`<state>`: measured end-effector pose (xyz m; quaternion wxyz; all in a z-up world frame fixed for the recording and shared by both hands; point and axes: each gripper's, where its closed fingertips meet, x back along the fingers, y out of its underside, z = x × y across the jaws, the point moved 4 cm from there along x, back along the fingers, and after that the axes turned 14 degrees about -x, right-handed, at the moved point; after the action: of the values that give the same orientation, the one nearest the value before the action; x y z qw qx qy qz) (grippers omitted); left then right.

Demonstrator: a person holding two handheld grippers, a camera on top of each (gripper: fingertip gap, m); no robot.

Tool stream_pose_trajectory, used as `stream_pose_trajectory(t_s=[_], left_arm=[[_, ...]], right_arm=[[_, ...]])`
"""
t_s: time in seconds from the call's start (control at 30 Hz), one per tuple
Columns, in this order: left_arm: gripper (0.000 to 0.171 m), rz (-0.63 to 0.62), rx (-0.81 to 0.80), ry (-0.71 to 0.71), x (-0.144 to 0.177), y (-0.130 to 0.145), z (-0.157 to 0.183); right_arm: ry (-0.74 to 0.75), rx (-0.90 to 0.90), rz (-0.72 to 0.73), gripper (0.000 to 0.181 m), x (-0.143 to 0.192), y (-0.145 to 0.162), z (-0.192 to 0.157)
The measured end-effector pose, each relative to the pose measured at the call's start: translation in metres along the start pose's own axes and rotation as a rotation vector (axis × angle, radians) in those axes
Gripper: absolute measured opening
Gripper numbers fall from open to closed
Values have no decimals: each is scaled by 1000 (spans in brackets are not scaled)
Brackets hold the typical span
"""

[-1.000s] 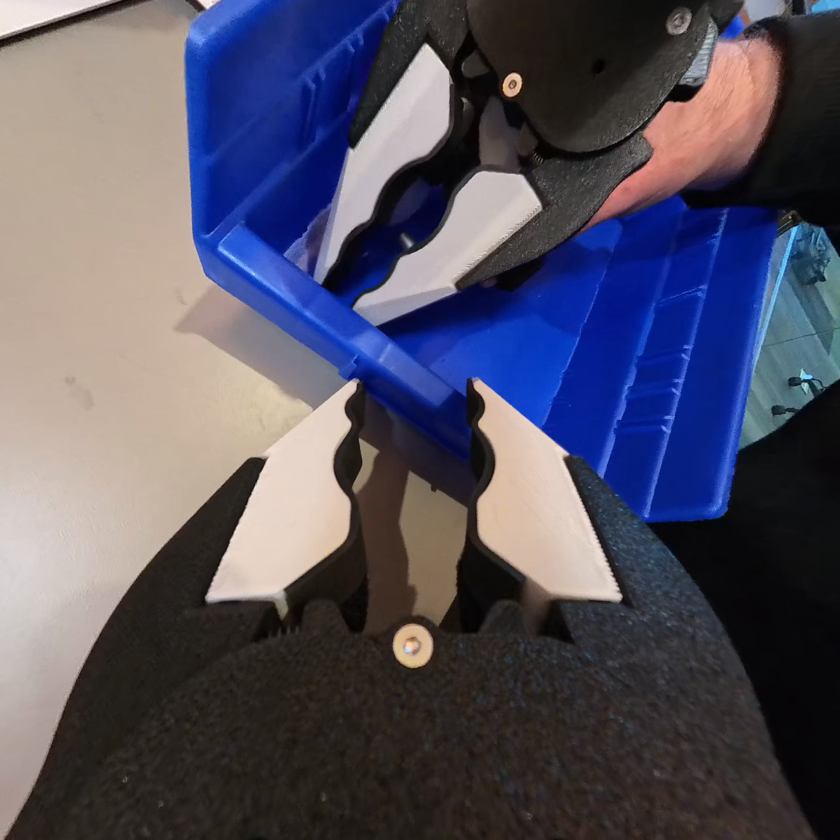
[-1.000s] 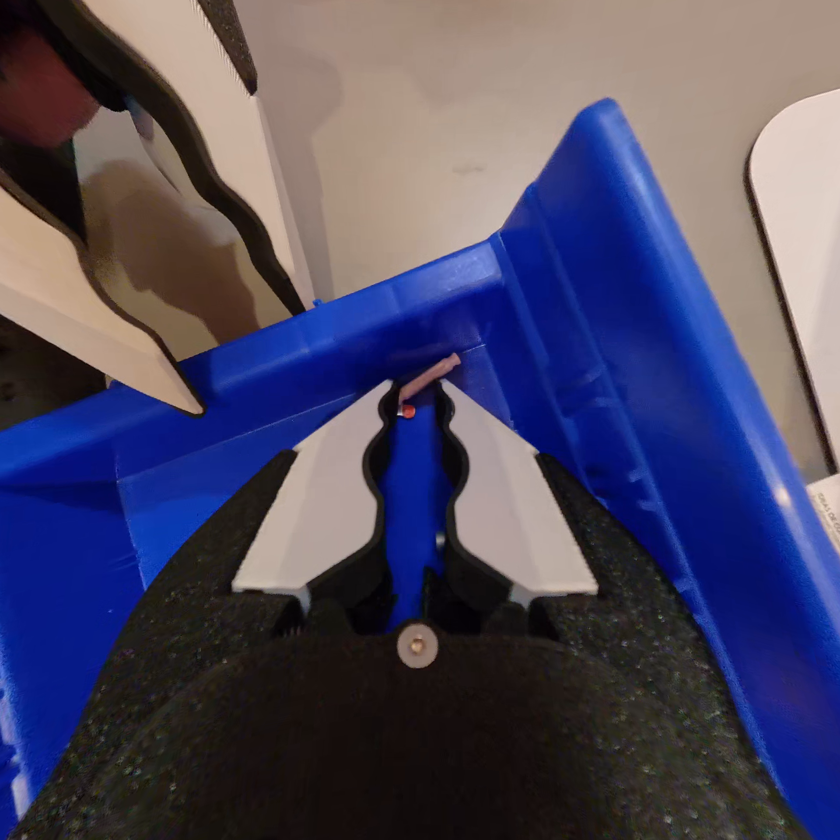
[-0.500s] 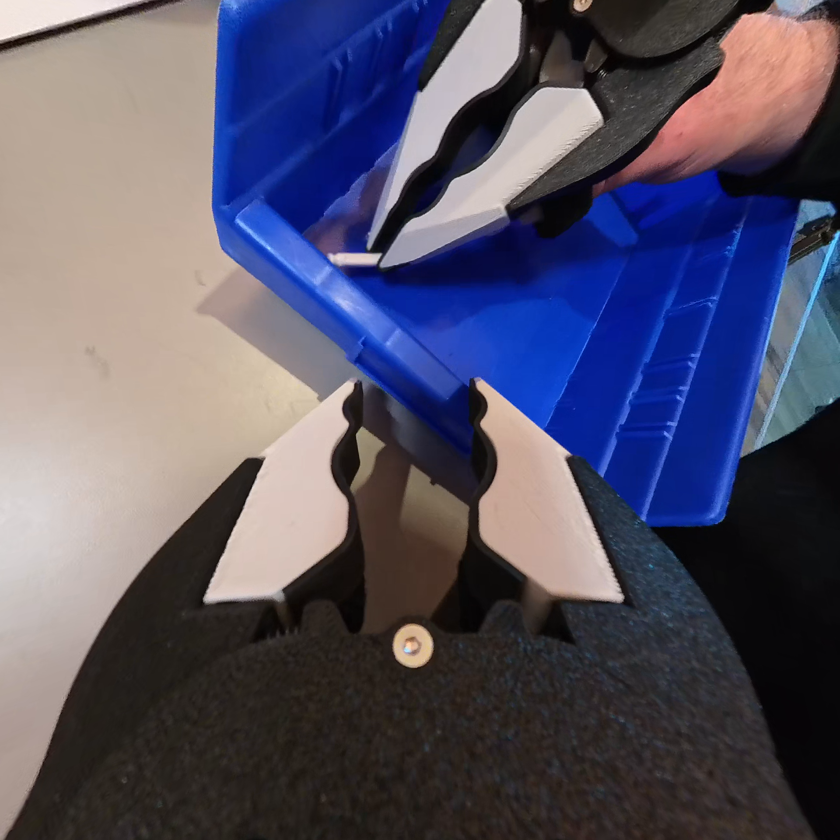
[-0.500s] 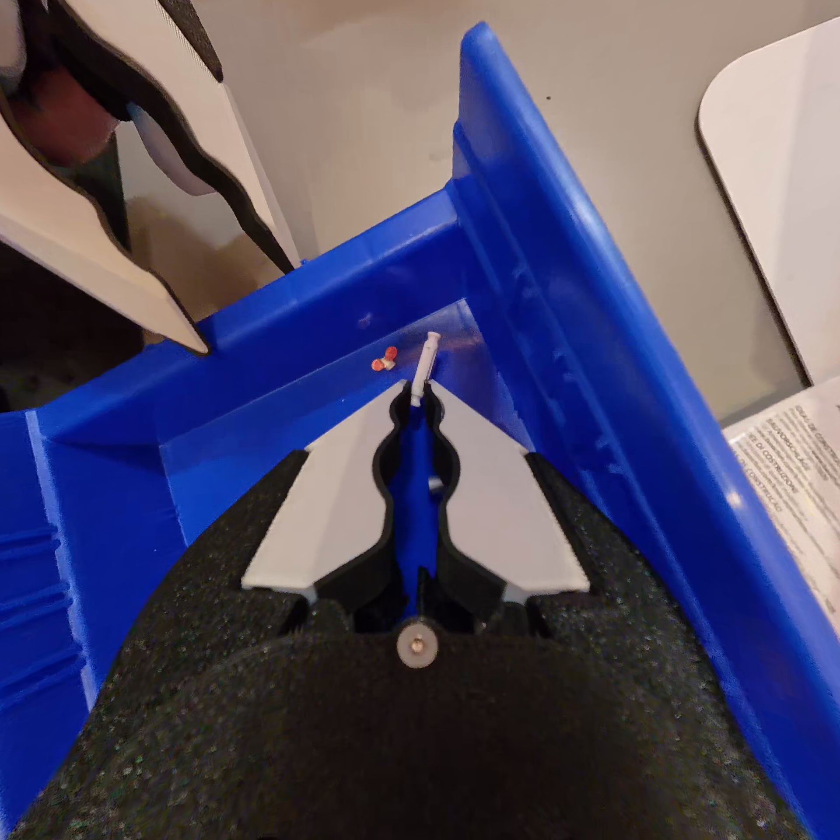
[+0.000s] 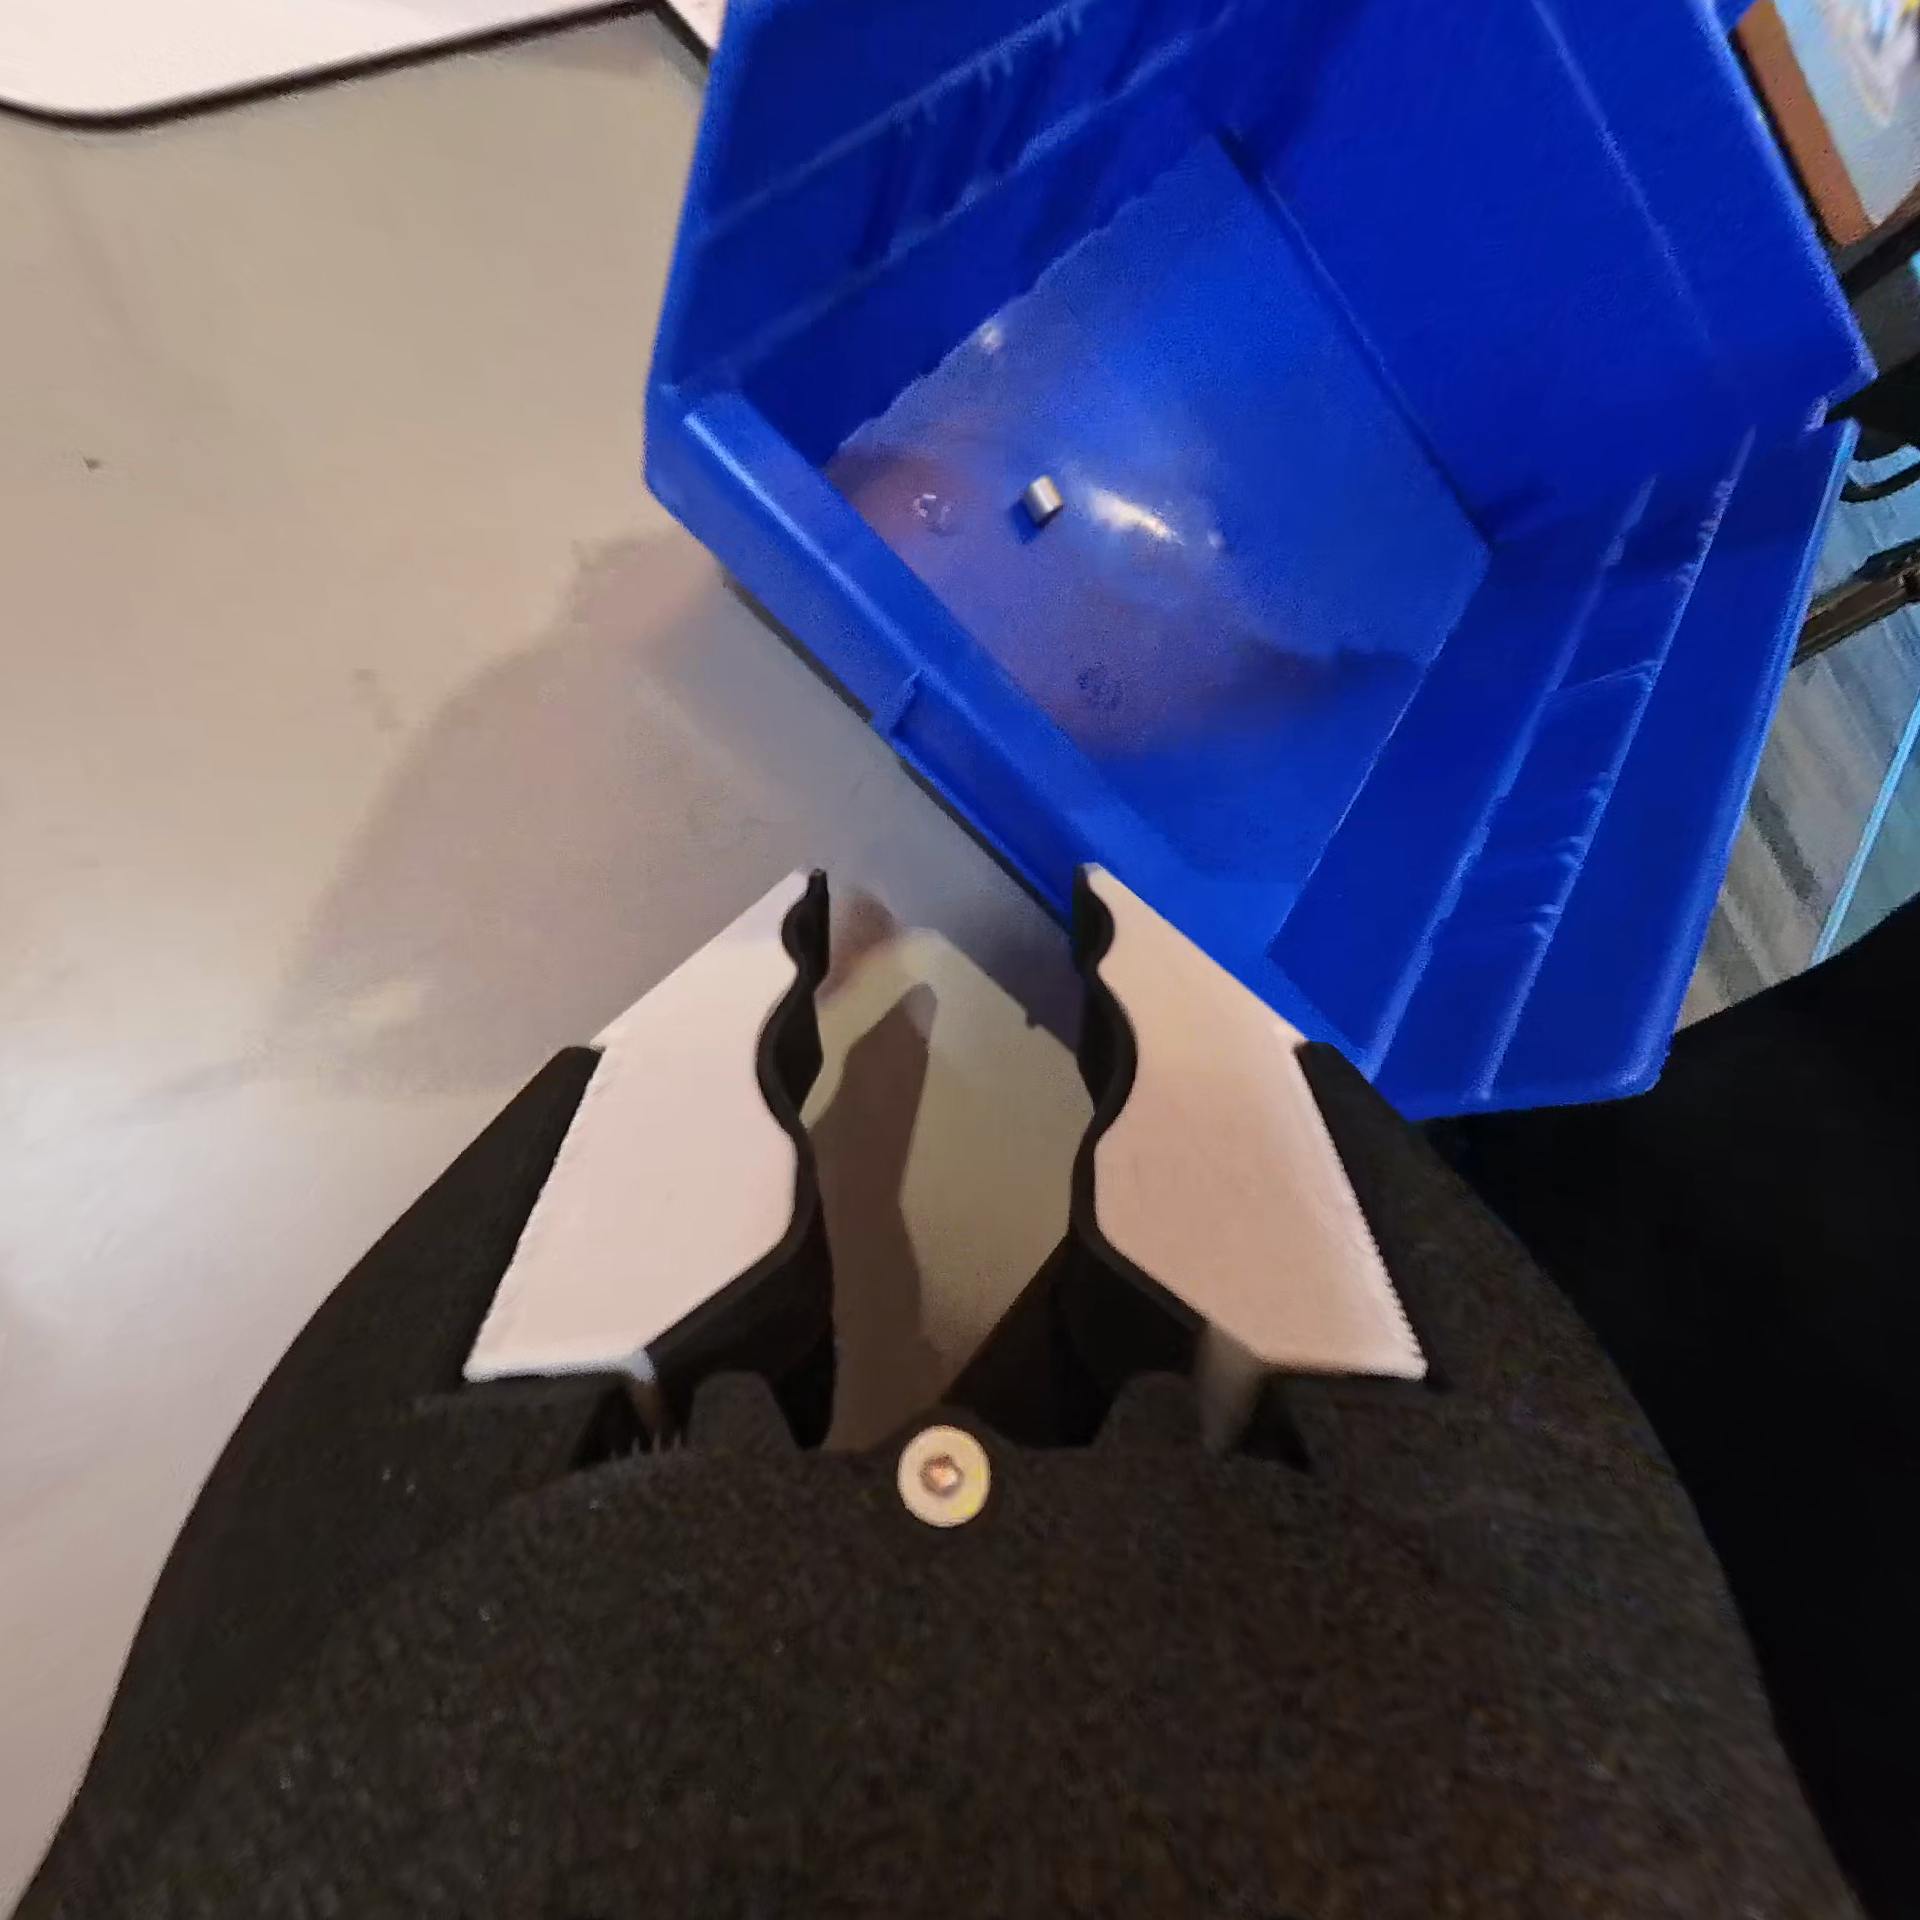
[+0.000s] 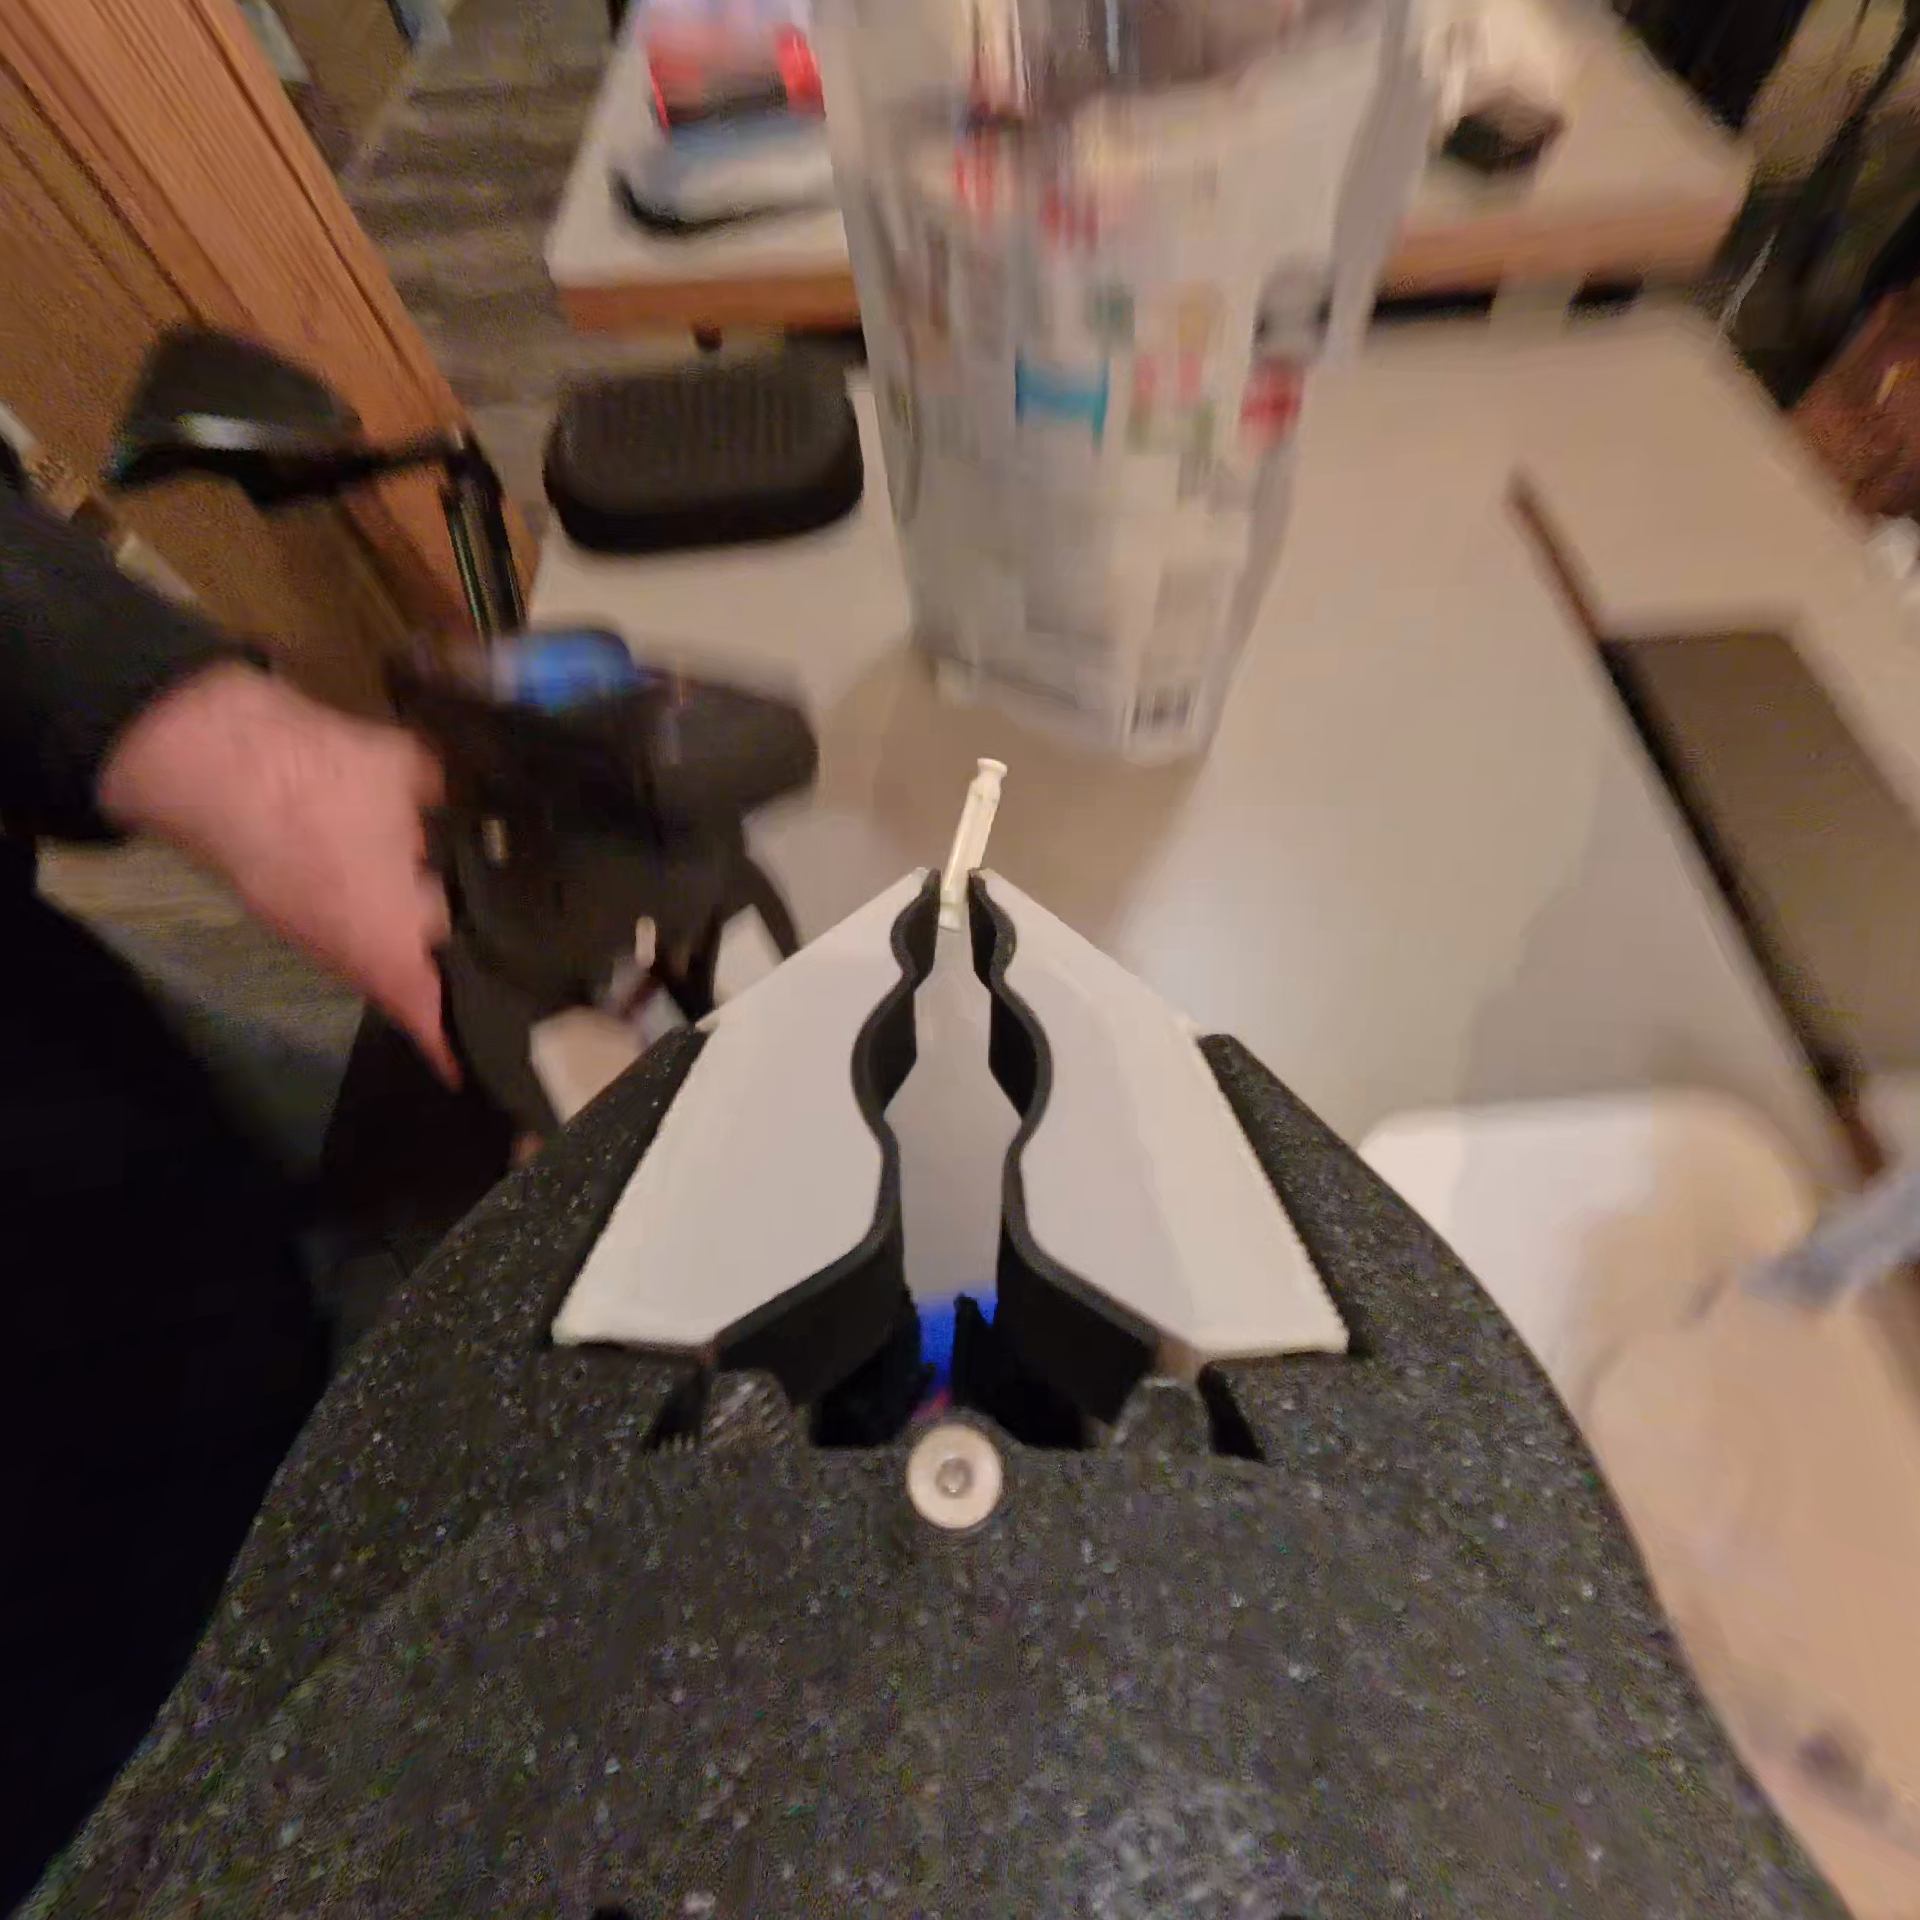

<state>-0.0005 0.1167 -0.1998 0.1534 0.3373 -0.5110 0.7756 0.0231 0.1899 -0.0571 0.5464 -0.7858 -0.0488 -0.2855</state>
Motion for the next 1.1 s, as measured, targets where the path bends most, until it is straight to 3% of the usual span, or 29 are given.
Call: stream_pose_trajectory(t_s=[0.1,0.2,0.33,0.43,0.53,0.7,0.8,0.93,1.1], left_arm=[[45,30,31,-25,9,3,-6],[45,55,40,-54,22,6,-10],[46,75,69,-87,42,17,-15],[46,87,91,-101,53,26,-16],[46,92,109,-96,56,32,-14],[47,54,59,-69,44,30,0],[48,52,63,-39,28,23,8],[49,48,70,-26,8,12,19],[49,45,65,-29,-1,5,34]], right_arm=[[-21,136,71,3,-43,-93,-15],[-19,204,93,4,-95,-156,-20],[88,203,-32,23,-157,-169,6],[30,146,11,34,-131,-163,-2],[18,82,49,34,-60,-123,-5],[98,-233,-193,32,32,53,33],[180,-278,-313,29,46,141,45],[215,-294,-359,27,29,184,52],[235,-220,-439,23,17,206,61]])
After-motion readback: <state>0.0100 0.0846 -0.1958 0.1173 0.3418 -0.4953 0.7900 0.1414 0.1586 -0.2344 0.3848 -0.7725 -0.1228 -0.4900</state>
